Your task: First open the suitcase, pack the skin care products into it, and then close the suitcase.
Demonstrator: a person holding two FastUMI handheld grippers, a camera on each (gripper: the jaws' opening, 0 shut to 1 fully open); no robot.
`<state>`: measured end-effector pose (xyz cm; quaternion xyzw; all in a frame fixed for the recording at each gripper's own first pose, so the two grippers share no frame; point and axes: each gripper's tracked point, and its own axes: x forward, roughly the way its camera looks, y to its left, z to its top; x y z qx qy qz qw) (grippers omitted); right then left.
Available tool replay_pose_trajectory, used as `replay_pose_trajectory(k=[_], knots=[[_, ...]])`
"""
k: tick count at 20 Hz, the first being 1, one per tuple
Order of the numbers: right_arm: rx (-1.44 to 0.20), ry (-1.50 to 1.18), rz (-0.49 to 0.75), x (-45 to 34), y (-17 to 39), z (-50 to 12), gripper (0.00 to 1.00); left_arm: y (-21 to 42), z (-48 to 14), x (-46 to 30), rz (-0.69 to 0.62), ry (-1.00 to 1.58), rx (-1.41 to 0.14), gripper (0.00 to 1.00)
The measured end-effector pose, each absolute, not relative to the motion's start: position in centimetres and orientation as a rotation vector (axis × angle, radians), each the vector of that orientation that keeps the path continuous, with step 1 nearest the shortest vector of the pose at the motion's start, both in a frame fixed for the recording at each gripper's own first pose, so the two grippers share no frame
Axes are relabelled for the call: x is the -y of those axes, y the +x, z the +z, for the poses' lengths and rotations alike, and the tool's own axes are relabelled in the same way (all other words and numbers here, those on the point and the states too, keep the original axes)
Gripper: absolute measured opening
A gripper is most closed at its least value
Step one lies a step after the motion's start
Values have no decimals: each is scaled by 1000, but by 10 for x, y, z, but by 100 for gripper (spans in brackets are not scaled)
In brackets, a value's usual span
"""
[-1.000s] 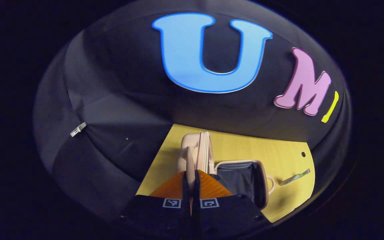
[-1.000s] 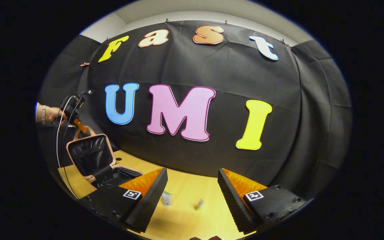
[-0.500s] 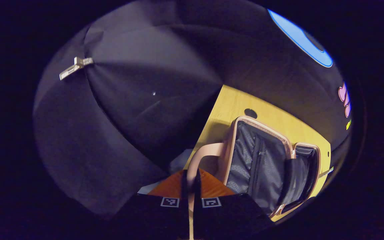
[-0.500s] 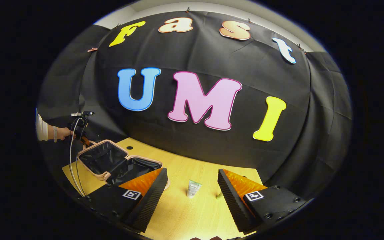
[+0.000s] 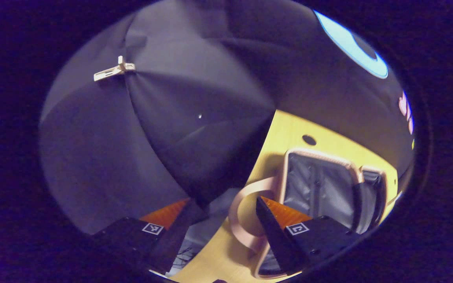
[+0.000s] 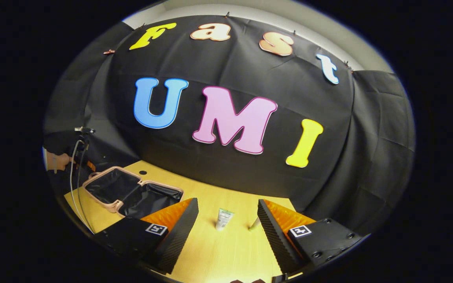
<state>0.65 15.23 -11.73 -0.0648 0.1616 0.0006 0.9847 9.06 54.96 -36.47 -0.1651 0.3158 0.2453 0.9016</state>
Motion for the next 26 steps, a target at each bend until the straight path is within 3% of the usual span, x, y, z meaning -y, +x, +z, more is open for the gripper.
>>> replay_pose_trajectory(k=[4,9,12,14,20,26], knots=[[-295,-108,-65,-127,13,-101,96,97,-273,-472,320,-282,-456,96],[-296,-141,-139,-96,6,-115,96,100,-188,-290,-29,-166,-335,96],[-331,-167,-134,-87,3,-135,96,87,-154,-209,-156,-39,-230,96],[-352,-156,-123,-83,6,-147,96,88,-156,-170,-197,62,-209,92],[-409,-89,-74,-64,44,-198,96,95,-213,-3,-386,72,-326,95],[-535,-60,10,-33,87,-301,96,146,-321,99,-434,135,-508,95]])
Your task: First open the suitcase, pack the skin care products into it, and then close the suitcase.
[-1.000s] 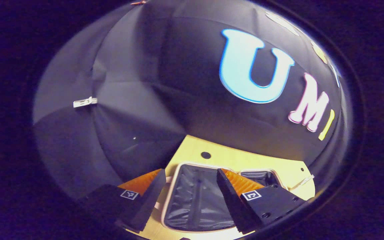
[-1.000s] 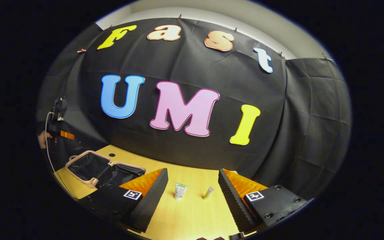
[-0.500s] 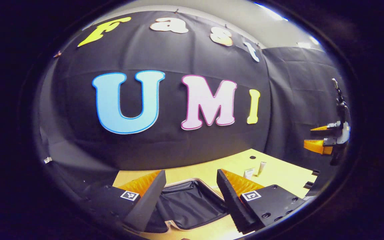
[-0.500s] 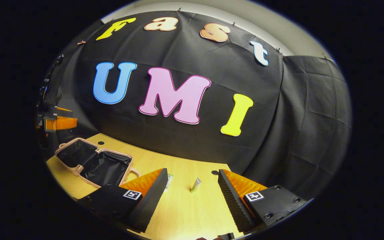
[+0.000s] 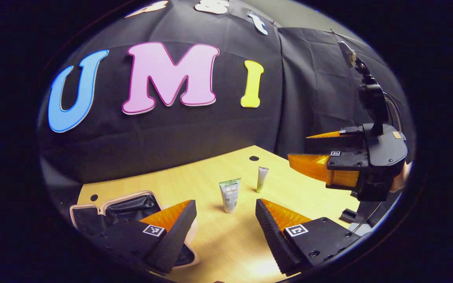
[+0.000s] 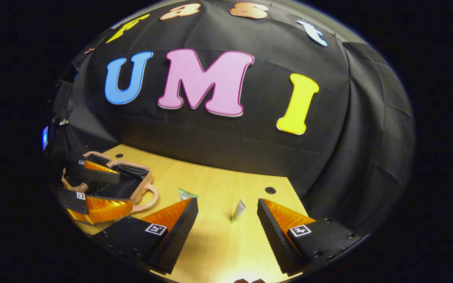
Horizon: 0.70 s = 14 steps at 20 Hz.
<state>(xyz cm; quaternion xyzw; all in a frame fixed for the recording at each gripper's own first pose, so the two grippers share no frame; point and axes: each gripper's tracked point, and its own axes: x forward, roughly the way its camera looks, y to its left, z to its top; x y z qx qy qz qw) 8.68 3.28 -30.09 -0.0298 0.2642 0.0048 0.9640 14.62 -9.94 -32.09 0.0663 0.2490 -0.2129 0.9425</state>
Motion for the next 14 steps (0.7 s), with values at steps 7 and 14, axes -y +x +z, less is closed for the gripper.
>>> replay_pose_trajectory(k=[7,14], knots=[[-747,5,79,-4,115,-427,97,212,-438,129,-207,86,-706,98],[-846,60,156,-1,137,-499,97,259,-481,148,-175,152,-742,98]])
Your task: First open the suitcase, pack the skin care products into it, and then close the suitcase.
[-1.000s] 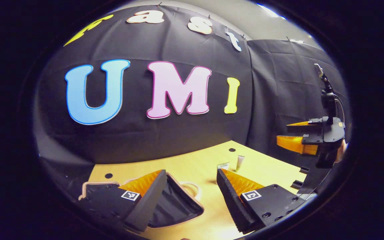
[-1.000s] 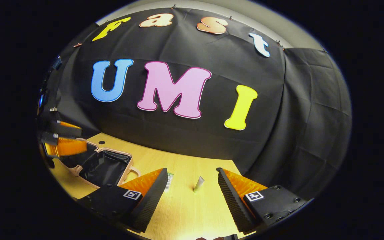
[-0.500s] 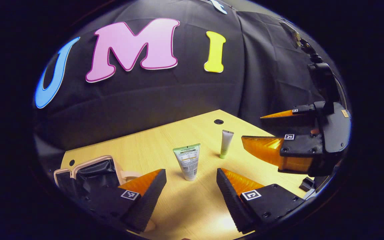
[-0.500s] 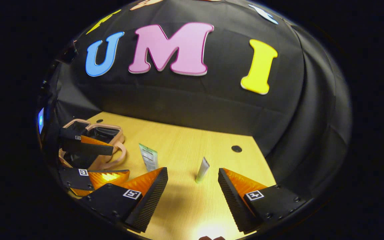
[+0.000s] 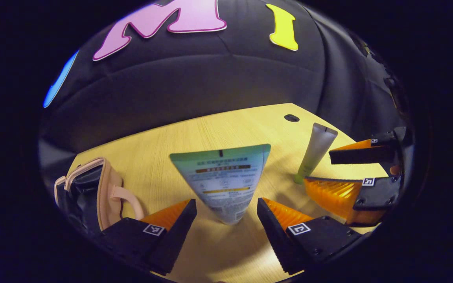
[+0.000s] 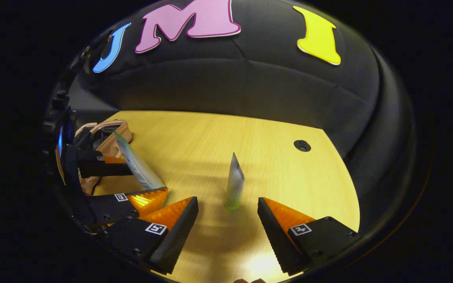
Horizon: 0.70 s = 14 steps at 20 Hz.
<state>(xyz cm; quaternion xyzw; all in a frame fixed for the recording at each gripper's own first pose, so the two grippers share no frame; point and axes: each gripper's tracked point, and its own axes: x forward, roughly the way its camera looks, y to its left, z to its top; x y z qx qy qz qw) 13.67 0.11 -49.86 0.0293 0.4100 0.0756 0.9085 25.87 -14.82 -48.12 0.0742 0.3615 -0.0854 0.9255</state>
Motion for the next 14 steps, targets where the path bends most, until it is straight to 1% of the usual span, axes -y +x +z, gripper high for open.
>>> replay_pose_trajectory(k=[4,5,6,8,9,10,11,12,13,14], knots=[[-859,112,156,-6,147,-522,96,274,-494,146,-160,262,-757,99],[-856,137,165,-10,149,-524,95,273,-500,150,-177,253,-777,98],[-856,160,169,-13,153,-528,95,268,-504,147,-183,257,-803,95],[-881,190,187,-18,158,-538,96,277,-514,149,-211,253,-799,58],[-875,151,153,-7,160,-538,71,274,-507,150,-210,273,-804,53],[-860,116,125,1,165,-538,47,272,-505,152,-219,281,-812,52],[-847,127,141,-1,165,-530,22,267,-505,156,-238,267,-831,49],[-834,142,151,-2,166,-521,28,259,-498,164,-272,239,-842,51],[-817,145,158,-2,166,-510,28,248,-485,169,-305,220,-832,48],[-803,154,176,-4,163,-495,28,241,-468,170,-327,227,-813,48]])
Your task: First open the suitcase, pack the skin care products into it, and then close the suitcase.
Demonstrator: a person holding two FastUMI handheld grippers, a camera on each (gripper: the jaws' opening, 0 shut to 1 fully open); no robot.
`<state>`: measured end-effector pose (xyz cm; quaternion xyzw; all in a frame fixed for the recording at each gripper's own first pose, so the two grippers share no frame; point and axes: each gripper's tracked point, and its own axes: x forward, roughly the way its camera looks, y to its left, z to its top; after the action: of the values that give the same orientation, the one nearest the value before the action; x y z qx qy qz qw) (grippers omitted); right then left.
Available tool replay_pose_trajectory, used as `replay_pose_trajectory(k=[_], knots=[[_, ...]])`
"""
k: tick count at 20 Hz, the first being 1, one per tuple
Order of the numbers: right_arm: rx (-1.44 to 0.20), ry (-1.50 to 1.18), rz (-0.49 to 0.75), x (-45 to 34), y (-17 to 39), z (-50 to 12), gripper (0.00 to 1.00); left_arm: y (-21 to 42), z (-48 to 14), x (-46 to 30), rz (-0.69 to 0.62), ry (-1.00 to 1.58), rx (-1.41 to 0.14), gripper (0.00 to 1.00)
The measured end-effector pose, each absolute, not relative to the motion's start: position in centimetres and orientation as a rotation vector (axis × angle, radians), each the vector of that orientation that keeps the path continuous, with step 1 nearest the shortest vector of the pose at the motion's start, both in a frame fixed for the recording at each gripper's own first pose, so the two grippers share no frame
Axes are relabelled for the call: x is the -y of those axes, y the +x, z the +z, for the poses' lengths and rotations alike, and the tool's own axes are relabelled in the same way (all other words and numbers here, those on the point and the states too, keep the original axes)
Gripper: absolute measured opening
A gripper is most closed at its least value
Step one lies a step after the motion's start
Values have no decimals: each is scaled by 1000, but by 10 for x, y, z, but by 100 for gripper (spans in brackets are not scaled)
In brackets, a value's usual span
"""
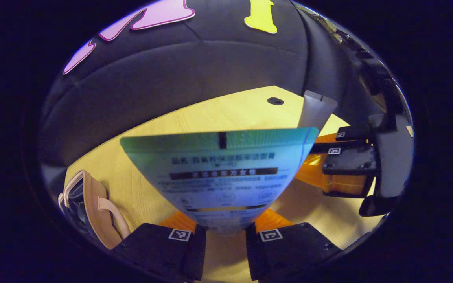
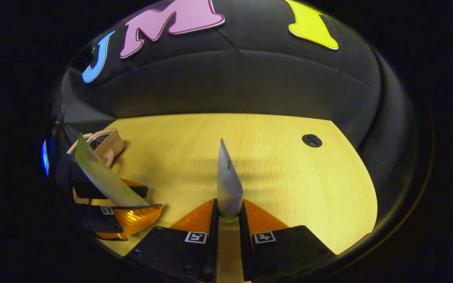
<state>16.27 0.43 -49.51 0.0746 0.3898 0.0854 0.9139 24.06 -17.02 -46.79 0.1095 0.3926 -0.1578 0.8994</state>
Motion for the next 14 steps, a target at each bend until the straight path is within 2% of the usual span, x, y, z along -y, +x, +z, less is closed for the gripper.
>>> replay_pose_trajectory(k=[2,3,5,6,9,14], knots=[[-785,179,226,-14,147,-466,28,220,-423,153,-315,268,-786,52],[-769,165,250,-17,140,-451,28,208,-400,142,-311,246,-783,48],[-733,132,289,-21,131,-424,28,185,-368,109,-272,172,-837,46],[-717,142,305,-28,128,-410,28,177,-356,86,-239,148,-860,48],[-651,234,351,-70,130,-363,28,149,-363,7,-162,183,-979,51],[-615,164,475,-141,106,-313,28,110,-401,-71,-66,28,-1228,48]])
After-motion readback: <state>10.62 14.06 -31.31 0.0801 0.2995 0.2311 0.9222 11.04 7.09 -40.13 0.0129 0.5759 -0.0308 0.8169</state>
